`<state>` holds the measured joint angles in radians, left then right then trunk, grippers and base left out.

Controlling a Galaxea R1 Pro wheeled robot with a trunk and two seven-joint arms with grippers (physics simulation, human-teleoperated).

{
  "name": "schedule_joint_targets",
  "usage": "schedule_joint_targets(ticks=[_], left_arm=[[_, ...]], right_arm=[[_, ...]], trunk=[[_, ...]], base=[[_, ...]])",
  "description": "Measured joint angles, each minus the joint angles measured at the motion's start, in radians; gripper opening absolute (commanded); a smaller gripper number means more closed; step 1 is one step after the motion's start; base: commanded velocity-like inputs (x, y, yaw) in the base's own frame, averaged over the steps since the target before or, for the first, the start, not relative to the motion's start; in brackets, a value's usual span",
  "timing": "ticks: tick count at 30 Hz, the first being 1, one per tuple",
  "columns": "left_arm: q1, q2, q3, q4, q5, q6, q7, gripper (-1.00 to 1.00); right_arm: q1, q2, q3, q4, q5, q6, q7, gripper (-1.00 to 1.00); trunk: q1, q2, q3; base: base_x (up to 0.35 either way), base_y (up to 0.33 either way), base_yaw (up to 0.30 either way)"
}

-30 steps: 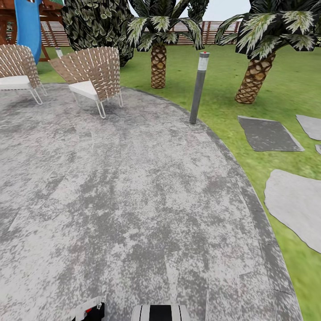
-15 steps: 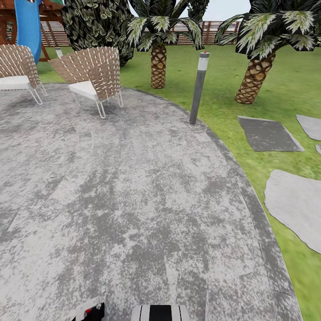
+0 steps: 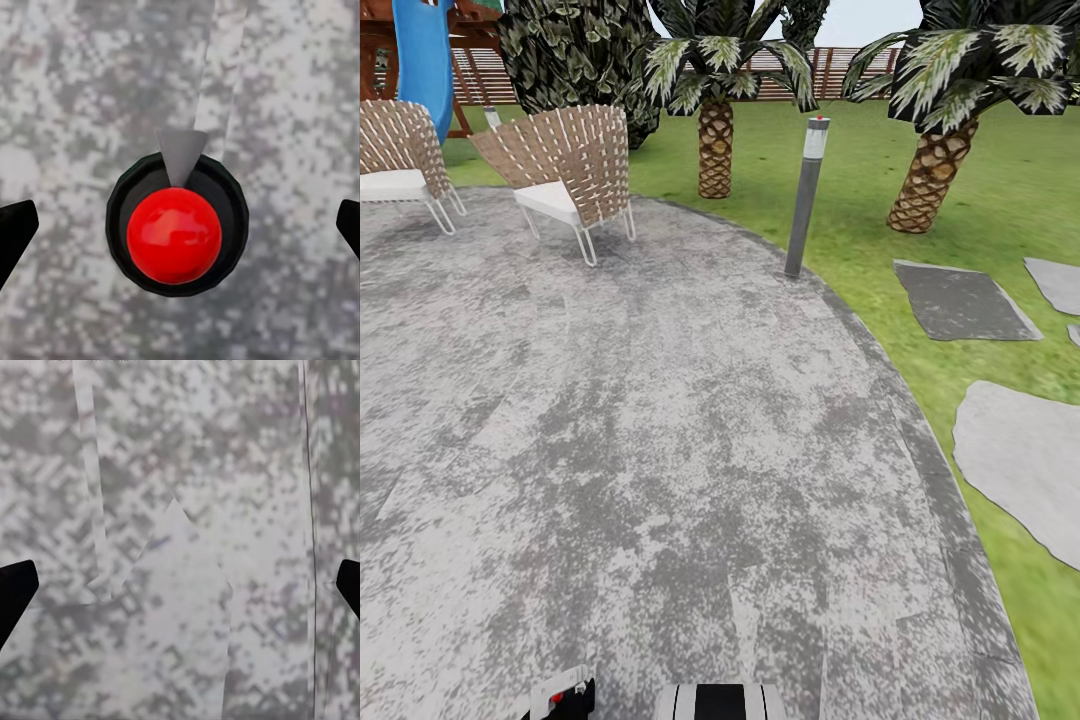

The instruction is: In the garden, pick up the pesticide atomizer on the floor and spray pesticide onto both trees until each tree trunk is fully covered.

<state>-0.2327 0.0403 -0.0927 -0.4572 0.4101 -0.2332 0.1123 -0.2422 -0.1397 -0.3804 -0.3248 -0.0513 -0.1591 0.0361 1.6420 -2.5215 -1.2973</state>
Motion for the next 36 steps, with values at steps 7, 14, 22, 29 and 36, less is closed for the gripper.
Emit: schedule_joint_targets(ticks=[7, 14, 22, 29, 36], left_arm=[[0.001, 0.0, 0.0, 0.0, 0.0, -0.001, 0.0, 1.0], [0.0, 0.0, 0.0, 0.0, 0.0, -0.001, -0.001, 1.0], [0.001, 0.0, 0.0, 0.0, 0.0, -0.001, -0.002, -1.0], [0.001, 0.0, -0.001, 0.0, 0.002, -0.001, -0.002, -1.0], [0.0, 0.0, 0.0, 0.0, 0.001, -0.001, -0.002, -1.0]], right_arm=[[0.0, 0.0, 0.0, 0.0, 0.0, 0.0, 0.0, 1.0], [0.0, 0.0, 0.0, 0.0, 0.0, 0.0, 0.0, 1.0], [0.0, 0.0, 0.0, 0.0, 0.0, 0.0, 0.0, 1.0], [0.0, 0.0, 0.0, 0.0, 0.0, 0.0, 0.0, 1.0], [0.0, 0.0, 0.0, 0.0, 0.0, 0.0, 0.0, 1.0]], trunk=[[0.0, 0.0, 0.0], [0.0, 0.0, 0.0], [0.0, 0.0, 0.0], [0.0, 0.0, 0.0], [0.0, 0.0, 0.0]], base=[[0.0, 0.0, 0.0], [0.0, 0.0, 0.0], [0.0, 0.0, 0.0], [0.0, 0.0, 0.0], [0.0, 0.0, 0.0]])
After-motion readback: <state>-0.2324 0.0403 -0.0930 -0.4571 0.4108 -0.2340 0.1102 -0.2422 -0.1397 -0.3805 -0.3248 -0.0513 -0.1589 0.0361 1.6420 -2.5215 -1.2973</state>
